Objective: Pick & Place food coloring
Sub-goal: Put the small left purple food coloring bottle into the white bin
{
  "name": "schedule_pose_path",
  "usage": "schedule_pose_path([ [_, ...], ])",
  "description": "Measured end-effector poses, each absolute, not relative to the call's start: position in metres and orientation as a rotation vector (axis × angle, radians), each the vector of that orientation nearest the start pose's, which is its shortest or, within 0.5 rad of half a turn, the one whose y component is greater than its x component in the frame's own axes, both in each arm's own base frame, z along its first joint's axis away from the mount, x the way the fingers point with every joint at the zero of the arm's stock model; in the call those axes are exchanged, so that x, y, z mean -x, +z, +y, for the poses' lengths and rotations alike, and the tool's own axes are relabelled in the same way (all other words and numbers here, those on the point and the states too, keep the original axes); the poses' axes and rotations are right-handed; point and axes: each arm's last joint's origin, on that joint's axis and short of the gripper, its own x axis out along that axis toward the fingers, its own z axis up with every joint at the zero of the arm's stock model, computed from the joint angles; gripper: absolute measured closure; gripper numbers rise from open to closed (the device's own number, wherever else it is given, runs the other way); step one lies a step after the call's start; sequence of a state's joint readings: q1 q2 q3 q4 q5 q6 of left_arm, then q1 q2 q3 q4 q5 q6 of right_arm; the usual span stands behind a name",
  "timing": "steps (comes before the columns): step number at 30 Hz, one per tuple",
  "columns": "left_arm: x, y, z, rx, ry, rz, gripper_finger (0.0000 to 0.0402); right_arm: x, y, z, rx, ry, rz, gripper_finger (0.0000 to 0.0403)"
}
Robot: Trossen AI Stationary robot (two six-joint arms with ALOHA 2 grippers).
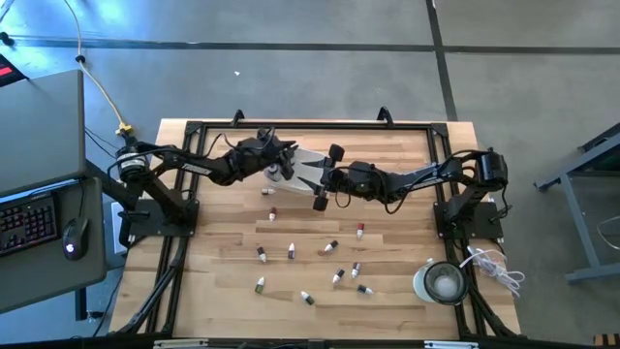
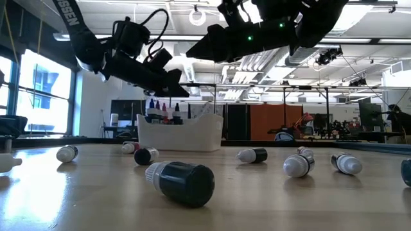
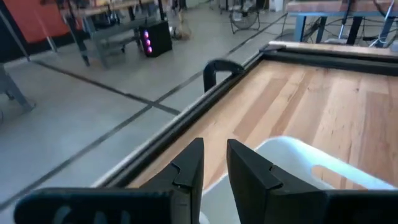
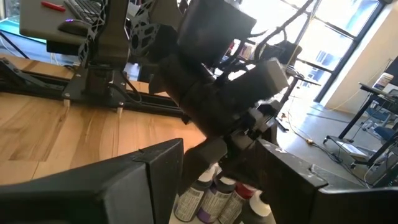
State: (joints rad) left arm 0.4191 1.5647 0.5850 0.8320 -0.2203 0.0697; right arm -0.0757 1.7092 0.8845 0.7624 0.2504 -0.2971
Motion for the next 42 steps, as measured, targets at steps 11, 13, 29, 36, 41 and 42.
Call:
schedule_pose_path([
  [11, -0.225, 0.278, 0.102, -0.123, 0.467, -0.075, 0.033, -0.356, 0.222, -0.025, 0.297, -0.1, 0.167, 0.021],
  [13, -0.207, 0.29, 0.092, -0.136, 0.418, -0.054, 0.033, -0.353, 0.226, -0.018, 0.285, 0.055, 0.198, 0.021],
  [29, -0.125, 0.265, 0.041, 0.146, 0.23, 0.486, 0.033, -0.424, 0.187, 0.053, 0.263, 0.572, 0.486, 0.021],
  [36, -0.139, 0.25, 0.042, 0.131, 0.265, 0.602, 0.033, -0.444, 0.152, 0.066, 0.264, 0.624, 0.591, 0.021],
  [41, -0.15, 0.244, 0.046, 0.134, 0.273, 0.633, 0.033, -0.451, 0.132, 0.063, 0.27, 0.626, 0.632, 0.021],
  [42, -0.153, 0.242, 0.046, 0.138, 0.266, 0.642, 0.033, -0.451, 0.129, 0.061, 0.267, 0.624, 0.64, 0.021],
])
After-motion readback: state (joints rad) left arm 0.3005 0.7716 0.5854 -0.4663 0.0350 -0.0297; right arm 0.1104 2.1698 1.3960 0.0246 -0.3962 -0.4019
